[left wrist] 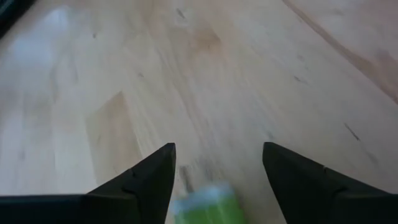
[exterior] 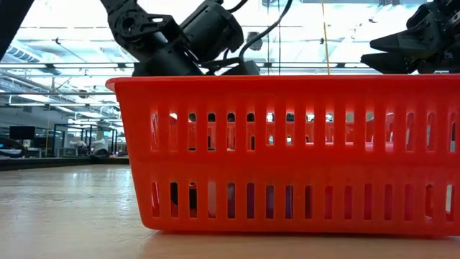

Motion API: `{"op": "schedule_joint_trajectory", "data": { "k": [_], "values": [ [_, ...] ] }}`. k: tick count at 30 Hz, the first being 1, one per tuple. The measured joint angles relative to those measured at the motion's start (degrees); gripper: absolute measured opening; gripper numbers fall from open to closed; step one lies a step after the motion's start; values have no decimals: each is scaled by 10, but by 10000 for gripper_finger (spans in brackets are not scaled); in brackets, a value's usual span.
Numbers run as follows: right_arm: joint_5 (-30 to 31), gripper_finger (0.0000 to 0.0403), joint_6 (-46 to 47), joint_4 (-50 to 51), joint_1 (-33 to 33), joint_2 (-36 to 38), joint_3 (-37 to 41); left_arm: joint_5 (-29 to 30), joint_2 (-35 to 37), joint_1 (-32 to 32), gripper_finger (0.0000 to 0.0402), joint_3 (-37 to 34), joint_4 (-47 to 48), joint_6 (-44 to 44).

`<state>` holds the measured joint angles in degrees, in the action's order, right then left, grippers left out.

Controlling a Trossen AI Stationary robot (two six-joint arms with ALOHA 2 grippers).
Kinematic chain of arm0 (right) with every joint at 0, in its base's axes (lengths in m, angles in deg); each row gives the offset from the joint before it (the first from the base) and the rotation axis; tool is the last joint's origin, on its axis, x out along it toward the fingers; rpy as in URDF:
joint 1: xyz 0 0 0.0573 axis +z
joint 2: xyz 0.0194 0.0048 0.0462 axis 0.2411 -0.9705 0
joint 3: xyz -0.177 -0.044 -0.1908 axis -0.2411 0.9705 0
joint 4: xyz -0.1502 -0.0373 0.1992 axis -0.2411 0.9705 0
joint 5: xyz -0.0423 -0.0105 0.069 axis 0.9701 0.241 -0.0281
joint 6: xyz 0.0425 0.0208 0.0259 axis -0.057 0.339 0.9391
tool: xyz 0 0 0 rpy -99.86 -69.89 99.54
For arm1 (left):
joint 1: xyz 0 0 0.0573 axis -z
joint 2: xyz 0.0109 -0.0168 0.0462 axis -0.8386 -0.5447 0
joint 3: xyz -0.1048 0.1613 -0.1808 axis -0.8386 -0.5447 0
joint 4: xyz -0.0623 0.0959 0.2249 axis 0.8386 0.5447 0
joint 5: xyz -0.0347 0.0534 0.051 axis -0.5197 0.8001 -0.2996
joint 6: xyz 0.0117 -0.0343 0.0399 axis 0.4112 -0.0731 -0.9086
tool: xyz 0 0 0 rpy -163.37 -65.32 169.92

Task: Pick & Place Office items
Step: Put the green charger adapter into the bottom orange bin

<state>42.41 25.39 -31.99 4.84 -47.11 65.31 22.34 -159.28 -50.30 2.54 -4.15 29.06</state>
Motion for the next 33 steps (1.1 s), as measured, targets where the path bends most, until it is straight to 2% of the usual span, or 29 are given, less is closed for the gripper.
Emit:
{"op": "schedule_joint_trajectory", "data": {
  "k": [6,9,11,19,33],
  "values": [
    [0,165,0,1,0,-1,0,5,-1,-6,228,0,1,84],
    [0,165,0,1,0,-1,0,24,4,-8,219,-1,1,155],
    [0,165,0,2,0,-1,0,42,6,-9,214,-2,1,173],
    [0,165,0,2,0,-1,0,49,6,-9,194,-2,12,192],
    [0,165,0,3,0,-1,0,25,9,-11,155,0,68,237]
  ]
}}
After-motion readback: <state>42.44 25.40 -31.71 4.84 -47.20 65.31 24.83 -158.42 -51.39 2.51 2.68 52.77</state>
